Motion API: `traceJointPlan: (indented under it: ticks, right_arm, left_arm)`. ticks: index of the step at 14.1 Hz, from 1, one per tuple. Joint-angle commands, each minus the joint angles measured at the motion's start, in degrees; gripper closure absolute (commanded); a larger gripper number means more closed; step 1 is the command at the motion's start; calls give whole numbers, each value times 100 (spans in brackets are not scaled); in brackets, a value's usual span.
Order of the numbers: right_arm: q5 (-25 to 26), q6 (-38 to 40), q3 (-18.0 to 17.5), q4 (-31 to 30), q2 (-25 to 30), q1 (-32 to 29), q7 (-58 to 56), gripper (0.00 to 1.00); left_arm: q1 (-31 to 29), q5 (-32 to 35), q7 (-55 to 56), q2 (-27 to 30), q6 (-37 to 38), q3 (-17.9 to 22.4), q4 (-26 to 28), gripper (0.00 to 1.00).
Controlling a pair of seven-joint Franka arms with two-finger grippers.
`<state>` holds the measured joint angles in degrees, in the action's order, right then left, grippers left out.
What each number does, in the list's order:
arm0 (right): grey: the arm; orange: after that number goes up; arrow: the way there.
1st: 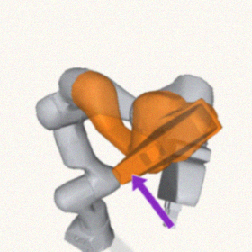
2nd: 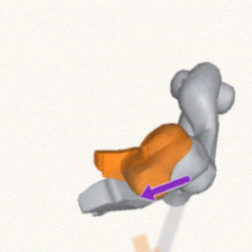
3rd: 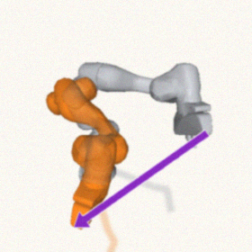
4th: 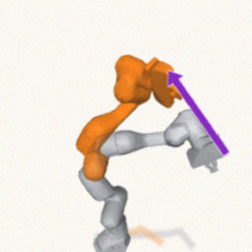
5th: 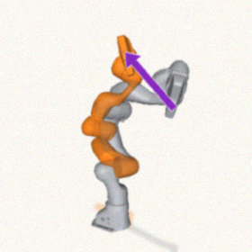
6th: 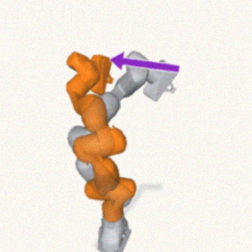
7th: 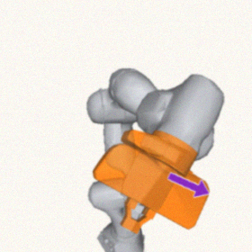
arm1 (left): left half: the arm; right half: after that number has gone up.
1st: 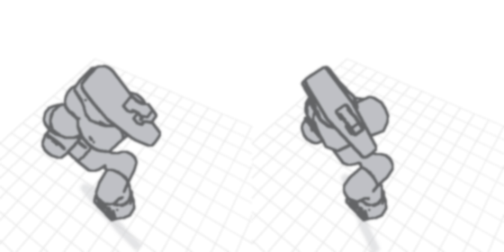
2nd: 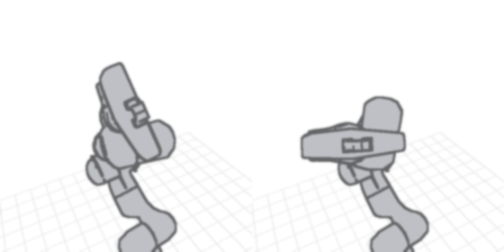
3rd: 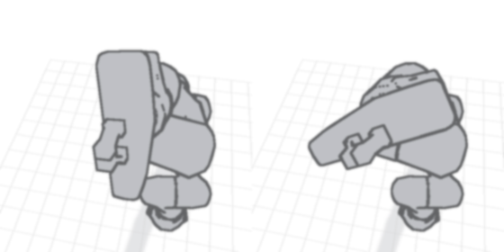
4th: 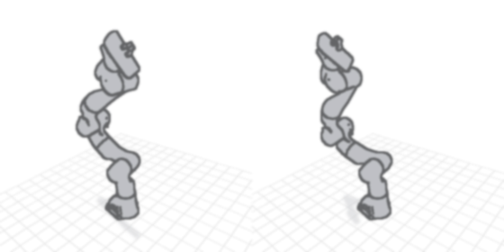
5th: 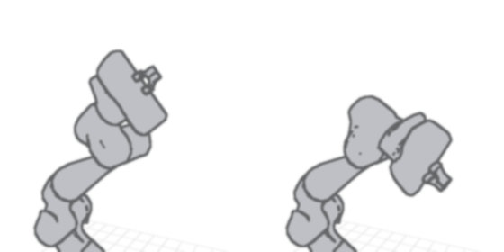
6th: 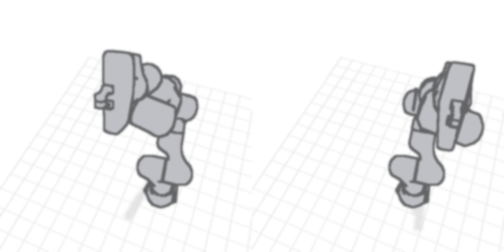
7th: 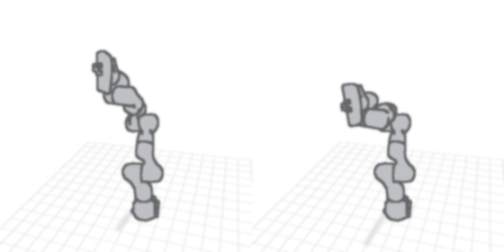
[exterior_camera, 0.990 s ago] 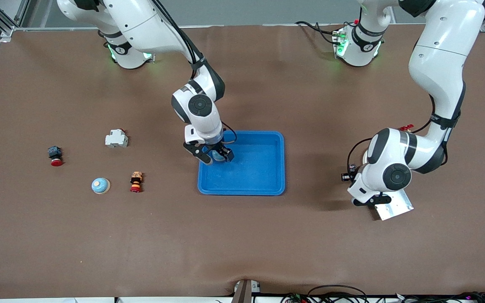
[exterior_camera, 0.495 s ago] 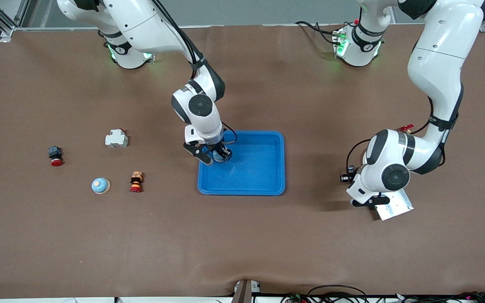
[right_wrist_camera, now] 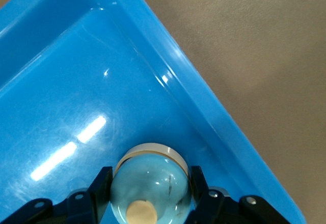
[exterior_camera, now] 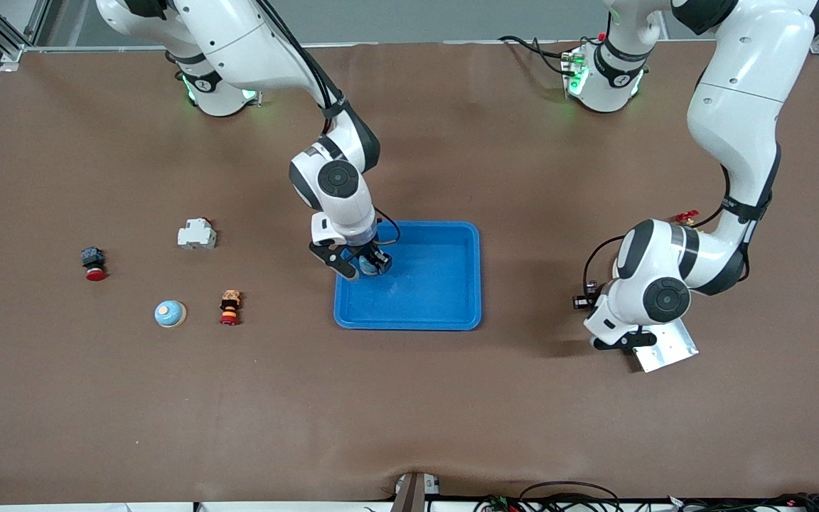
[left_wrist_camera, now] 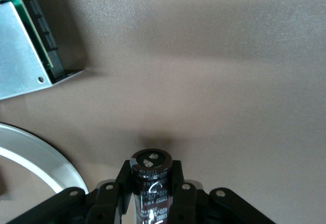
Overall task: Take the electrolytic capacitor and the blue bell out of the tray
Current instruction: 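Lower the capacitor beside the arc while the right gripper lifts the bell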
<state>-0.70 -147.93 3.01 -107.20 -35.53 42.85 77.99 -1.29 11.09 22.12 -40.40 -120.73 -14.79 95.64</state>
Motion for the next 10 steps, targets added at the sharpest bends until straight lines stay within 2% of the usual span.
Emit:
traceJointPlan:
  ticks: [1,5,8,10]
  right_arm:
    - [87,386,51,243,-7,-14,41,100]
    - [79,1353,51,419,388,-268,-396,100]
    - [43,2011,42,367,827,-575,-1029,100]
    - [26,2381,42,314,1100,-804,-1468,100]
  left_arm:
    - [-29,42,29,23,-64,-24,34,76]
    - [-29,42,38,14,-64,-24,34,74]
    - [-12,51,65,-12,-64,-15,25,67]
    - [-12,51,65,-12,-64,-15,34,58]
